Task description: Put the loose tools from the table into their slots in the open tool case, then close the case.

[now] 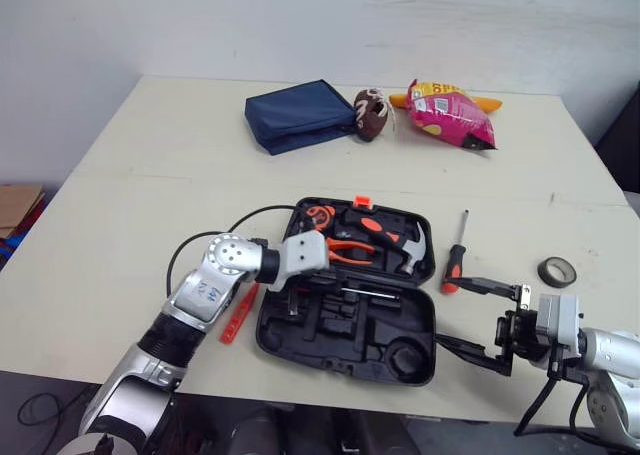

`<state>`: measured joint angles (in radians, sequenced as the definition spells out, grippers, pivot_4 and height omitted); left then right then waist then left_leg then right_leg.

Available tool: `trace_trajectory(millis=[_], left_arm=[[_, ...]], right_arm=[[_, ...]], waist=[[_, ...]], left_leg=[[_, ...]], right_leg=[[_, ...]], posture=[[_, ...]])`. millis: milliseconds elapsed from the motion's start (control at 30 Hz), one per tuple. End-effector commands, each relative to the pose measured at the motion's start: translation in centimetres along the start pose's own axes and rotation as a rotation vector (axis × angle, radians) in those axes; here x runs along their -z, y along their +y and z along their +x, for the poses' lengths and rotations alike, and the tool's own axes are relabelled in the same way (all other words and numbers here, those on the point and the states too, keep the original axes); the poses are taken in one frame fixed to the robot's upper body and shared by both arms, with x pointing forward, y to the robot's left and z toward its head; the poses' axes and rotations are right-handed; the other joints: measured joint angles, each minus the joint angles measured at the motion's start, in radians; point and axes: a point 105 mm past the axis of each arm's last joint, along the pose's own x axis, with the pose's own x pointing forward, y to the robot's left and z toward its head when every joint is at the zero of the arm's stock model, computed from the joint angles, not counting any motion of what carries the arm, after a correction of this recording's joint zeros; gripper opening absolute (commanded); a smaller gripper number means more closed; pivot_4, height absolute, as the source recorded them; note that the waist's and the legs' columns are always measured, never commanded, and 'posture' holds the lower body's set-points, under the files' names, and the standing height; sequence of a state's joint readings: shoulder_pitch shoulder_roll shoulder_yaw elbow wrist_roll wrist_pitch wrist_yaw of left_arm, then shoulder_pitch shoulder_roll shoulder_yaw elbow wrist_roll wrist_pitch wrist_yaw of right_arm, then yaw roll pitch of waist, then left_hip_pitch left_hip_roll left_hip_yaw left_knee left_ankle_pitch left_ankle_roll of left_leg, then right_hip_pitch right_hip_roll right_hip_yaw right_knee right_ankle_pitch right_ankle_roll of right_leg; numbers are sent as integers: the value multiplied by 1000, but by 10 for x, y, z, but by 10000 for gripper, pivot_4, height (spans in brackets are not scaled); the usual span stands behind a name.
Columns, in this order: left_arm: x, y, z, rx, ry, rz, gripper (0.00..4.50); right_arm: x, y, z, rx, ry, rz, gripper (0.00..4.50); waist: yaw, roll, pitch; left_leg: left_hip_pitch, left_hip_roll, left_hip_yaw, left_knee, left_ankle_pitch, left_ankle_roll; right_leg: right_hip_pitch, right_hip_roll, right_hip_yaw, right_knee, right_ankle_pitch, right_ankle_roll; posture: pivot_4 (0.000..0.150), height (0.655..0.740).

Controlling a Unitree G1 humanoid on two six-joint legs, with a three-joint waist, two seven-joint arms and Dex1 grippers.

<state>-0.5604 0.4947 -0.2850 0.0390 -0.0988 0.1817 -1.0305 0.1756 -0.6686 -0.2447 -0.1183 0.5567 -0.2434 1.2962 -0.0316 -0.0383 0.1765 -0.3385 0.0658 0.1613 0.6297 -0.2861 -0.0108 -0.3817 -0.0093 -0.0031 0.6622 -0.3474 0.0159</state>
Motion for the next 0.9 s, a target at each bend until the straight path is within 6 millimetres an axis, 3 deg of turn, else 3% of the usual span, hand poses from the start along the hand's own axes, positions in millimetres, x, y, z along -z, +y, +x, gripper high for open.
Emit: trace_trajectory(millis=[33,133,200,267,367,467,500,633,767,900], left_arm=[[-24,12,-23,-69,-126,34,299],[-33,22,-70,-189,-233,-11,299],[-24,20,-98,-236,-218,-67,5456],[2,21,-138,-390,-127,-108,13429],[24,19,-178,-542,-42,-128,27386],[55,6,-230,-697,74,-167,42128],[65,-1,-248,-750,114,-197,44371],[83,-17,-292,-890,180,-274,44371],[91,-23,-322,-1021,205,-310,44371],[91,-17,-322,-1047,195,-287,44371]], right_arm=[[-5,-5,-8,47,-6,-45,45000],[-6,-8,-24,138,14,-42,45000],[-6,-9,-35,199,31,-41,45000],[-3,-10,-57,321,62,-32,45000],[1,-9,-82,444,104,-22,45000],[9,-1,-118,595,180,-9,45000],[12,3,-130,641,205,-3,45000],[15,10,-158,761,266,-10,45000],[16,10,-176,852,297,-30,45000],[16,5,-170,867,283,-20,45000]], waist=[[0,1,0],[1,1,0],[-4,1,0],[-6,1,0],[-3,1,1],[-2,1,1],[-1,1,0],[-1,1,0],[-1,1,0],[-1,1,0]], left_leg=[[0,0,0,0,0,-1],[-4,0,0,-1,1,-3],[-8,0,0,0,1,-4],[-13,1,0,-1,2,-6],[-13,1,-1,-1,1,-6],[-13,0,0,0,-2,-2],[-13,0,0,-1,-3,-1],[-13,0,0,-2,-7,1],[-13,-1,-1,-2,-10,-3],[-12,0,-1,-3,-10,-4]], right_leg=[[0,0,0,0,0,0],[-3,0,0,-1,-1,0],[-8,0,0,0,-1,1],[-13,1,-1,0,-2,1],[-13,0,-1,0,-3,1],[-12,-2,-1,-1,-3,1],[-12,-2,-1,-2,-3,1],[-12,-5,-3,-3,-4,-1],[-12,-7,-6,-3,-5,-4],[-12,-8,-8,-3,-6,-7]], posture=[[1500,7400],[1500,7400],[1500,7400],[1500,7400],[1500,7400],[1500,7400],[1500,7400],[1500,7400],[1500,7400],[1500,7400]])
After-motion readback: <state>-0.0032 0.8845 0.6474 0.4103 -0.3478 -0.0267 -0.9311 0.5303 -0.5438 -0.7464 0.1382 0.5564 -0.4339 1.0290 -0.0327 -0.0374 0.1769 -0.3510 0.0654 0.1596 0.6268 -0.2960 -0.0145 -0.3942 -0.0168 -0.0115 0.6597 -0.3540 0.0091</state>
